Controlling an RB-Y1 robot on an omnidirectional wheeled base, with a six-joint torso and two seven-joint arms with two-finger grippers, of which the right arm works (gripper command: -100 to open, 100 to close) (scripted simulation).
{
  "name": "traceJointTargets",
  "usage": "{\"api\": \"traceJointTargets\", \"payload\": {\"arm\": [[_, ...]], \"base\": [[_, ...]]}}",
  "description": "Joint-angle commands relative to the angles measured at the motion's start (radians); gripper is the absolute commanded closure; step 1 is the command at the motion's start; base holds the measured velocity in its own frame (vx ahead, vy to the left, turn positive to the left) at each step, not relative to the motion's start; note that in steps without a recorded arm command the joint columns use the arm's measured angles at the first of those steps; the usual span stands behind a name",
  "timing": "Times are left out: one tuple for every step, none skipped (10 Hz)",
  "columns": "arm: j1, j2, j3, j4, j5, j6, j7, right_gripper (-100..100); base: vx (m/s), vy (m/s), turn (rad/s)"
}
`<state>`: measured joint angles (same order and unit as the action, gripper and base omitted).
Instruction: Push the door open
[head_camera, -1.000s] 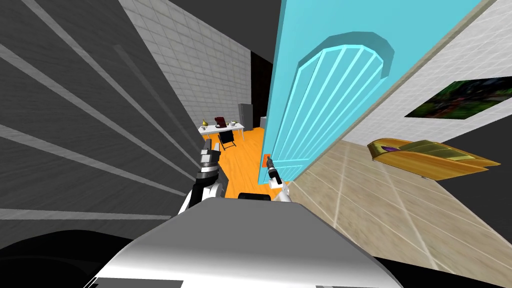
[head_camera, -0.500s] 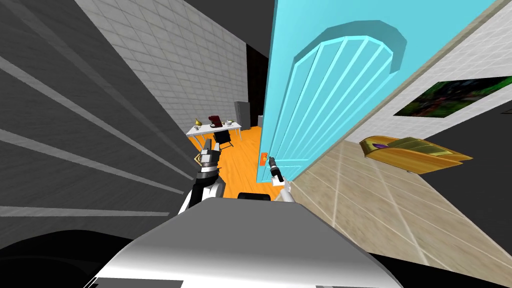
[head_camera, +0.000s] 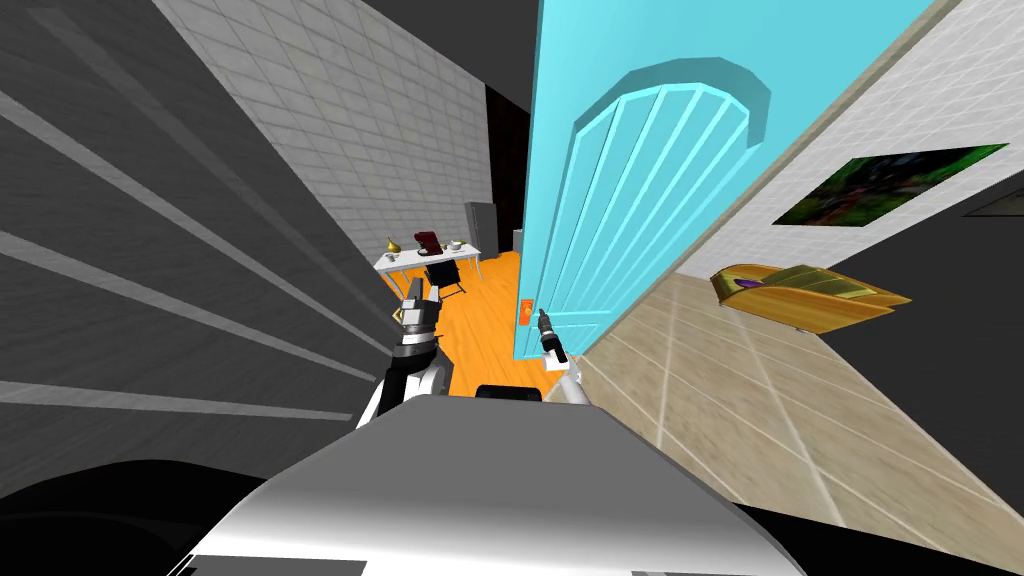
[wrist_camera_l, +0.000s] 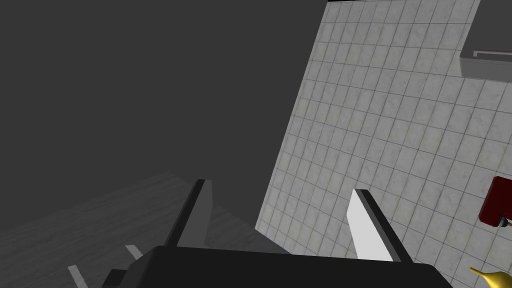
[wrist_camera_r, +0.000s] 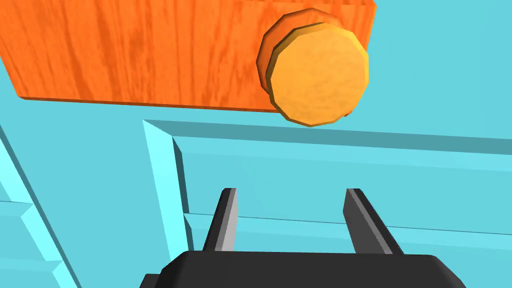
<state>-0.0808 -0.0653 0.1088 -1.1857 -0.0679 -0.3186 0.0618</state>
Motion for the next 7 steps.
{"api": "traceJointTargets", "payload": {"arm": [[0.003, 0.008, 0.005, -0.009, -0.002, 0.008, -0.001, -100], [0.005, 0.019, 0.010, -0.016, -0.003, 0.015, -0.002, -100], [0.007, 0.033, 0.014, -0.021, -0.005, 0.020, -0.002, -100], [0.009, 0.047, 0.017, -0.026, -0.006, 0.025, -0.003, -100], [0.010, 0.037, 0.016, -0.026, -0.005, 0.022, -0.004, -100], [0.008, 0.029, 0.011, -0.020, -0.002, 0.018, 0.004, -100], [0.007, 0.029, 0.010, -0.019, -0.001, 0.017, 0.006, -100]], "base": [[-0.220, 0.086, -0.029], [-0.245, 0.047, -0.038], [-0.273, 0.036, -0.035], [-0.276, 0.069, -0.035], [-0.121, 0.036, -0.012], [0.129, 0.000, 0.021], [0.200, 0.000, 0.019]]}}
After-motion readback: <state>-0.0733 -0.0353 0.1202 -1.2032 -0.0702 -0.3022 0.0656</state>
